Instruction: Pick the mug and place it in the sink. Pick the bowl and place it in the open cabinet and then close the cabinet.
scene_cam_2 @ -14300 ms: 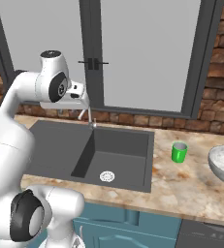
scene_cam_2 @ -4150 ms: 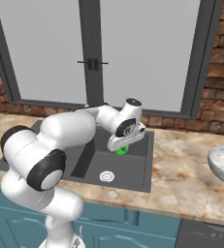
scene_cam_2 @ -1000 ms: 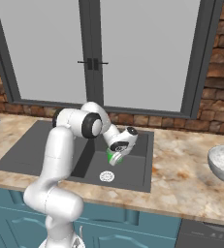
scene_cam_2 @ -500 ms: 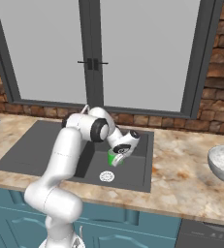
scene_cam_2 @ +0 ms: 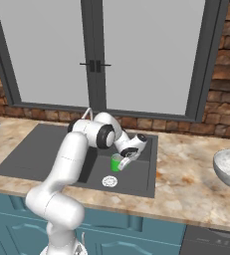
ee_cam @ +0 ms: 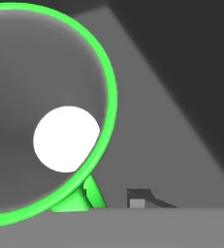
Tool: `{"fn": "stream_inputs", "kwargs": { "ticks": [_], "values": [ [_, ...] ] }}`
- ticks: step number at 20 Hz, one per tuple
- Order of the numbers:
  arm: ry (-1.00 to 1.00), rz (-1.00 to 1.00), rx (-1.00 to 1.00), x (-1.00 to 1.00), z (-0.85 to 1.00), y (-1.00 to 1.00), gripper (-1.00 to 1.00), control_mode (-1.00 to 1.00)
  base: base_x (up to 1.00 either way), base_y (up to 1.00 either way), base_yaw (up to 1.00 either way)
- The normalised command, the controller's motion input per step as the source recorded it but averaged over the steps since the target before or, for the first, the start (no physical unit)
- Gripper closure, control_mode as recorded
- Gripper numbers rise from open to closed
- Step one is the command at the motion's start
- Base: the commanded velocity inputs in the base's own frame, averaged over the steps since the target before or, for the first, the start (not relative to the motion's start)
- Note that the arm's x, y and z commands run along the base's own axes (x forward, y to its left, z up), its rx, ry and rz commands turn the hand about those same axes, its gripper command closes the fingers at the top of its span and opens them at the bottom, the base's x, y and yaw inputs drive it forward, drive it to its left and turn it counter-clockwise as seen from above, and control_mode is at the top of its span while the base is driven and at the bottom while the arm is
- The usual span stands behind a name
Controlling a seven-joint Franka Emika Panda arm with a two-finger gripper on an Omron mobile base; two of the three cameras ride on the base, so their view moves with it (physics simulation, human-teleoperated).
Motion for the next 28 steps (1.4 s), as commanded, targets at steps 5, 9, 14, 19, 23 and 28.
{"fn": "stream_inputs", "kwargs": {
  "ticks": [5, 9, 14, 19, 23, 28],
  "values": [
    [0.0, 0.0, 0.0, 0.0, -0.02, 0.0, -1.0, -1.0, 0.0, 0.0, 0.0],
    [-0.01, 0.0, 0.0, -0.08, 0.1, 0.0, -1.0, -1.0, 0.0, 0.0, 0.0],
    [-0.09, 0.0, 0.0, -0.42, 0.39, 0.0, -1.0, -1.0, 0.0, 0.0, 0.0],
    [-0.07, 0.0, 0.0, -0.4, 0.59, 0.0, -1.0, -1.0, 0.0, 0.0, 0.0],
    [0.01, -0.07, 0.0, -0.25, 0.65, 0.0, -1.0, -1.0, 0.0, 0.0, 0.0],
    [0.08, -0.2, -0.02, -0.02, 0.68, 0.0, -1.0, -1.0, 0.0, 0.0, 0.0]
  ]
}}
